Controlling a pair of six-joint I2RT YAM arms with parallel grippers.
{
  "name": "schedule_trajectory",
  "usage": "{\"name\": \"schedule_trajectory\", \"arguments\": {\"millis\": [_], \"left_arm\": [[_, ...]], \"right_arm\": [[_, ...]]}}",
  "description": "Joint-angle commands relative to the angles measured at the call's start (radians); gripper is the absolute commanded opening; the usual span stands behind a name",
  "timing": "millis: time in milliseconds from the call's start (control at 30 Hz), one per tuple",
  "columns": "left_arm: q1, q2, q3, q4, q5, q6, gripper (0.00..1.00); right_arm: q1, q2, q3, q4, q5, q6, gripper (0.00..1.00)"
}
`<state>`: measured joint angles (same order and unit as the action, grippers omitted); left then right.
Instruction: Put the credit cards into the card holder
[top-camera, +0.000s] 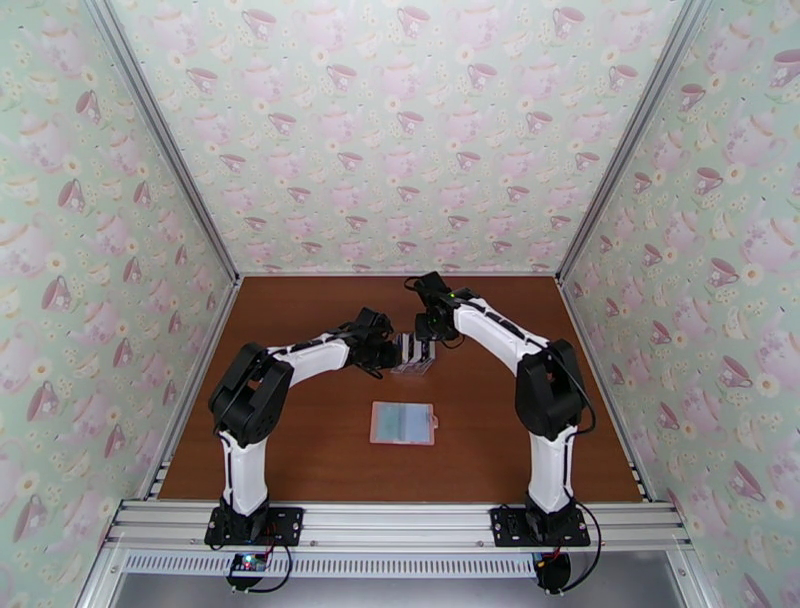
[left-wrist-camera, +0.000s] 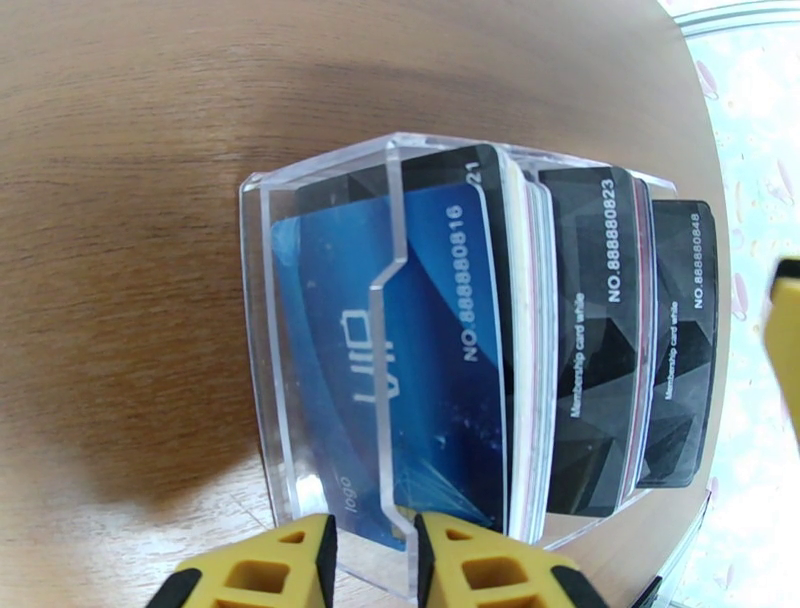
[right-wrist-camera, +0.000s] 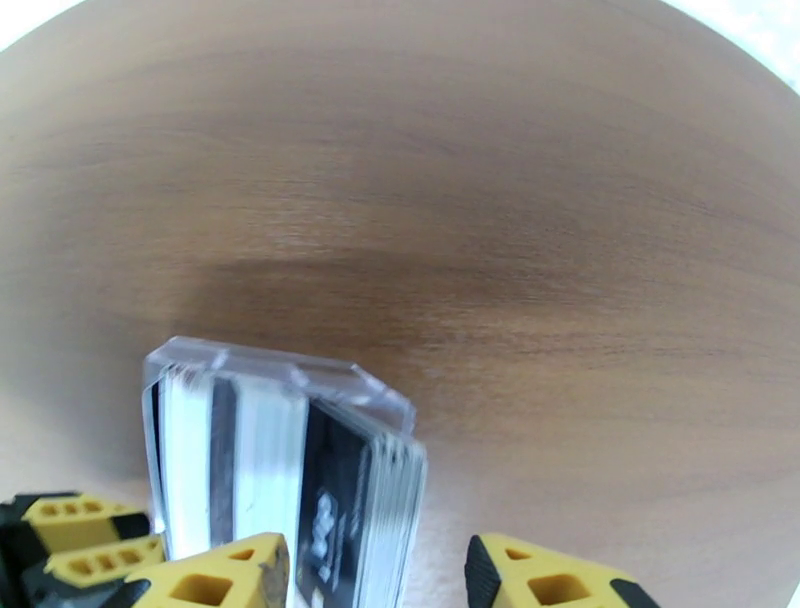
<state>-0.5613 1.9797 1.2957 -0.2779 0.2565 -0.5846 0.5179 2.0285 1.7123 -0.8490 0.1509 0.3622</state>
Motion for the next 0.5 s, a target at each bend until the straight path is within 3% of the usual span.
{"name": "schedule_trajectory", "arguments": {"millis": [0, 467], "left_arm": [[0.009, 0.01, -0.029, 0.003, 0.018, -0.014, 0.29], [0.009, 0.01, -0.029, 0.009, 0.02, -0.023, 0.28]], "right_arm": [[-0.006, 0.034, 0.036, -0.024, -0.013, 0.009, 0.52], [-0.02, 0.079, 0.042, -0.037, 0.019, -0.003, 0.52]]}}
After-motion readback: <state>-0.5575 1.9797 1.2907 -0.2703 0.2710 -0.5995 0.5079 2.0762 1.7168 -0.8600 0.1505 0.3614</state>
